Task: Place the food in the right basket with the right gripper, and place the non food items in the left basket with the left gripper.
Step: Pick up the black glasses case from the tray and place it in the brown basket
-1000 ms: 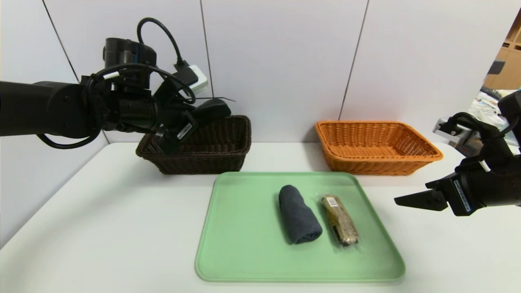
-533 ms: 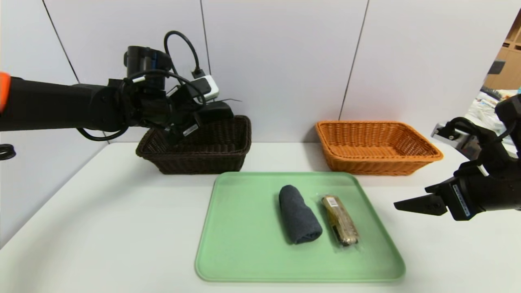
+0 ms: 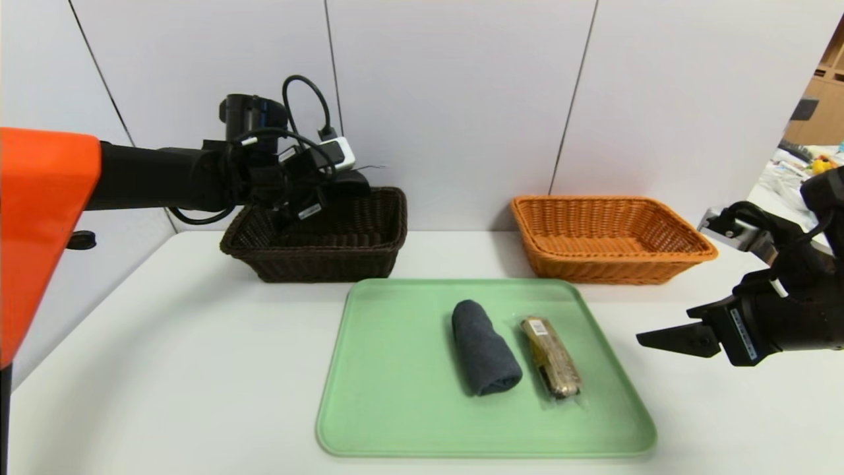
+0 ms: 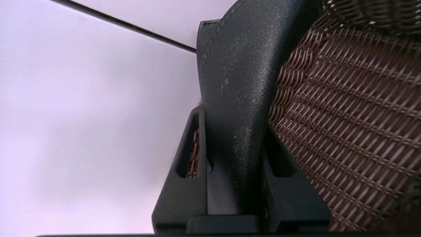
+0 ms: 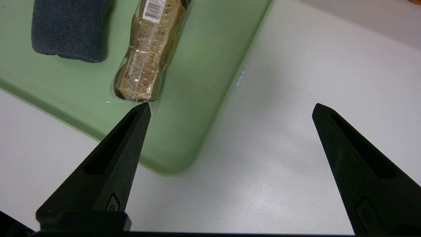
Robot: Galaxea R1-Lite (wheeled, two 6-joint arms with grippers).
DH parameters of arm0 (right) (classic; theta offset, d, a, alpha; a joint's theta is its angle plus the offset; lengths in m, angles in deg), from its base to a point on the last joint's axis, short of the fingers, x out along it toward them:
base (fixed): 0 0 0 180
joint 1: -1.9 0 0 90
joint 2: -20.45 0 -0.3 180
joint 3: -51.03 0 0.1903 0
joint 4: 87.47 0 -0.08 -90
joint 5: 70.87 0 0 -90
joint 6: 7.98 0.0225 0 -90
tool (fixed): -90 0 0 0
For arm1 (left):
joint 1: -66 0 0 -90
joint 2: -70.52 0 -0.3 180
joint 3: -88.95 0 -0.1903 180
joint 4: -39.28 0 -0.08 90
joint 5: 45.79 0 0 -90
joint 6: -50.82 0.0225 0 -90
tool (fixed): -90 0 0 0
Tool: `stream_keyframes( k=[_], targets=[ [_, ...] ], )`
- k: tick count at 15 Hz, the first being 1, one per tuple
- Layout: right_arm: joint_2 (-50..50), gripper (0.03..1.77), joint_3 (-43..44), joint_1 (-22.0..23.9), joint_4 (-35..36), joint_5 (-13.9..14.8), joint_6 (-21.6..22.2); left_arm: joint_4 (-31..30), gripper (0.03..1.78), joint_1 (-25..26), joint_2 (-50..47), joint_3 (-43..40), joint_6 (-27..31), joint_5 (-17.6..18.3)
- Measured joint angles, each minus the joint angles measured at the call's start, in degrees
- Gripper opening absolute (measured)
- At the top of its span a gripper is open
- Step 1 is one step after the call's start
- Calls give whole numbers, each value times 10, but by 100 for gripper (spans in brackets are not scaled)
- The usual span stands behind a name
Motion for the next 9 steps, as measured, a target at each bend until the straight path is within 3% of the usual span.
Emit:
stream_keyframes(
  k=[9],
  targets=[
    [0, 170, -1, 0, 1, 0, 15, 9, 42, 2, 30, 18, -4, 12]
  ],
)
